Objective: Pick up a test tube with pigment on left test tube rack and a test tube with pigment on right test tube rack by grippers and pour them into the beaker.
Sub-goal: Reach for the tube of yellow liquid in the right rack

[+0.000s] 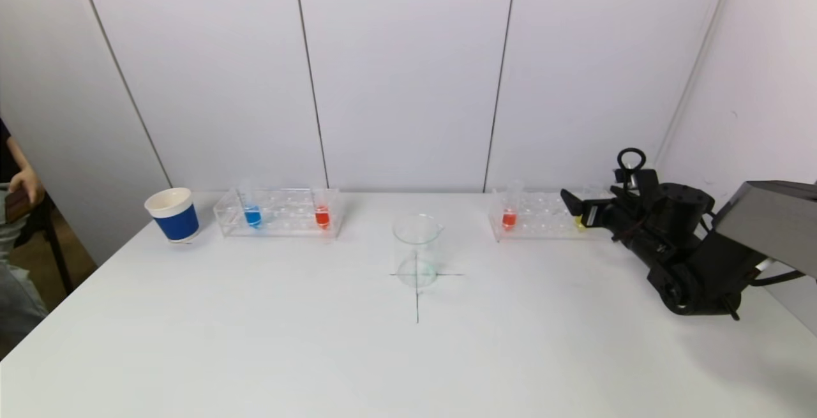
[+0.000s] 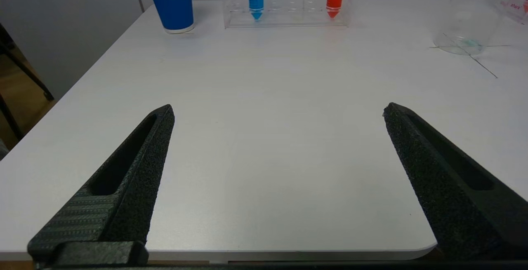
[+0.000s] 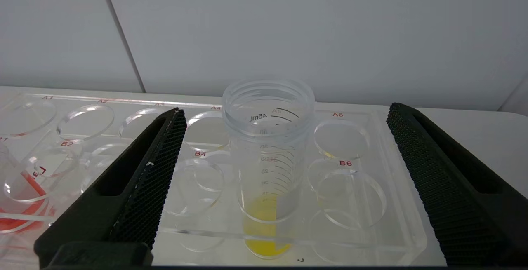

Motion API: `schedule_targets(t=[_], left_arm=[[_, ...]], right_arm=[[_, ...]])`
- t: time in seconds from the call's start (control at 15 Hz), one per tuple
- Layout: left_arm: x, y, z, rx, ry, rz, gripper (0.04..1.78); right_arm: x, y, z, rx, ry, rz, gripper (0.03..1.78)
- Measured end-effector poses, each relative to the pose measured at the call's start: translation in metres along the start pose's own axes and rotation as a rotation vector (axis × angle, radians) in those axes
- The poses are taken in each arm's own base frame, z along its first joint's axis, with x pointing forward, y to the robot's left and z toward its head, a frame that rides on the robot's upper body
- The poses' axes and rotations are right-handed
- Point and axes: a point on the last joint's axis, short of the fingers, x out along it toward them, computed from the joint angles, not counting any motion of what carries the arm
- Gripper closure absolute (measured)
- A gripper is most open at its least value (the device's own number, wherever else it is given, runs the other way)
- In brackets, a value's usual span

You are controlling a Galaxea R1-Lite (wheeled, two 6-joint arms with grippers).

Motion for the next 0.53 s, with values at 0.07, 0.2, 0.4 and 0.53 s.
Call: schedule_targets(t=[0.07, 0.2, 0.4, 0.53], left_arm=[[0.0000, 0.0000, 0.0000, 0.000, 0.000, 0.000, 0.05], [0.0000, 0.0000, 0.0000, 0.000, 0.000, 0.000, 0.05], [0.0000, 0.0000, 0.0000, 0.000, 0.000, 0.000, 0.05], [0.0000, 0.0000, 0.0000, 0.000, 0.000, 0.000, 0.05]], right_arm=[[-0.0002, 0.0002, 0.0000, 0.000, 0.001, 0.000, 0.04], [-0.0006, 0.0014, -0.0005, 0.000, 0.003, 0.003, 0.04], [-0.0004, 0.0047, -0.0013, 0.000, 0.005, 0.011, 0.04], [-0.0001, 0.0056, -0.0017, 0.000, 0.005, 0.013, 0.04]])
